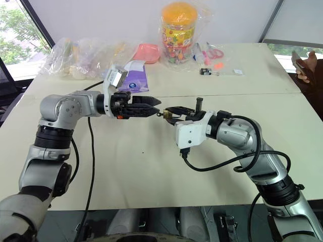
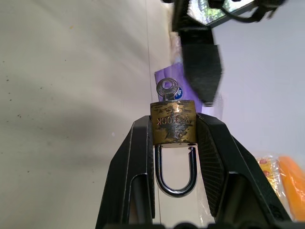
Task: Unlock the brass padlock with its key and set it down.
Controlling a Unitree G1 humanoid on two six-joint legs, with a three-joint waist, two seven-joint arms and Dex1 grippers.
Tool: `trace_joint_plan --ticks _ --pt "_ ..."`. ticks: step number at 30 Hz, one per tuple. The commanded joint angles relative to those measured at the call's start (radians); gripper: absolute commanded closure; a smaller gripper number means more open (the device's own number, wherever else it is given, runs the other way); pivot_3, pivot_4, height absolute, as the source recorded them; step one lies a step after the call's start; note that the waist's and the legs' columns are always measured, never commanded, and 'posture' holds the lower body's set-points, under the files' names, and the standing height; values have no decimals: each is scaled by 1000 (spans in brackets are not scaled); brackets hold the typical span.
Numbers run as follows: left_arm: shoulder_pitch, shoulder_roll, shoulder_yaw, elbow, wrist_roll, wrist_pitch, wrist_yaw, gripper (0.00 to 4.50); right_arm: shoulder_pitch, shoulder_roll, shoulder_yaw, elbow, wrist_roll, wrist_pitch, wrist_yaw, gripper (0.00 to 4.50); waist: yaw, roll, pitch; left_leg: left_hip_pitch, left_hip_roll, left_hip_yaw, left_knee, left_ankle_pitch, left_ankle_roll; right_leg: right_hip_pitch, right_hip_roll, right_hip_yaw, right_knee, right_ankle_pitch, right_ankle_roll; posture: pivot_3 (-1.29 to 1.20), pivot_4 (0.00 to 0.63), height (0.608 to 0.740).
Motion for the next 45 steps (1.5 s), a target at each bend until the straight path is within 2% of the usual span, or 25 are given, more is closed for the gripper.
trace_joint_plan --ticks 1,12,15,19,23,24,32,35,39,40,42,45 --pt "40 13 -61 -92 29 -62 -17 108 -26 3 -20 -41 17 -4 -1 3806 1 0 0 0 0 0 0 0 0 0 0 0 0 0 0 0 150 737" --pt "13 -72 -36 -15 52 -129 77 108 -30 7 -17 -50 18 9 0 3806 7 0 0 0 -1 0 0 1 -1 0 -1 0 0 0 0 0 150 737" --pt "7 -77 -37 -3 52 -135 76 850 -30 7 -17 -53 17 13 0 3806 5 0 0 0 -1 0 0 1 -1 0 -1 0 0 0 0 0 150 737" --pt "11 -75 -44 2 56 -146 70 2419 -26 5 -18 -57 16 16 -1 3806 5 0 0 0 -1 0 0 1 -1 0 0 0 0 0 0 0 150 737" --pt "19 -61 -54 -8 59 -145 53 4238 -25 3 -19 -59 15 18 -1 3806 6 0 0 0 -1 0 0 1 -1 0 -1 0 0 0 0 0 150 737" --pt "21 -58 -57 -11 60 -143 47 4450 -25 3 -19 -59 14 18 -1 3806 6 0 0 0 -1 0 0 1 -1 0 0 0 0 0 0 0 150 737" --pt "28 -39 -80 -20 72 -154 23 4450 -37 4 -19 -59 21 26 1 3806 6 0 0 0 -1 0 0 1 -1 0 -1 0 0 0 0 0 150 737" --pt "26 -37 -82 -16 72 -159 19 4500 -39 11 -26 -62 39 53 2 2304 6 0 0 0 -1 0 0 1 -1 0 -1 0 0 0 0 0 150 737" --pt "16 -30 -82 -1 79 -170 9 4500 -11 19 -73 -79 141 206 34 284 6 0 0 0 -1 0 0 1 -1 0 0 0 0 0 0 0 150 737" --pt "13 -27 -81 4 82 -174 4 4500 5 9 -97 -83 178 258 50 52 6 0 0 0 -1 0 0 1 -1 0 -1 0 0 0 0 0 150 737" --pt "8 -21 -77 13 89 -183 -5 4500 45 -13 -147 -109 272 392 93 52 9 0 0 0 -1 0 0 1 -1 0 -1 0 0 0 0 0 150 737" --pt "-4 -14 -71 34 98 -199 -12 4500 86 7 -262 -182 516 696 110 52 9 0 0 0 -1 0 0 1 -1 0 -1 0 0 0 0 0 150 737"
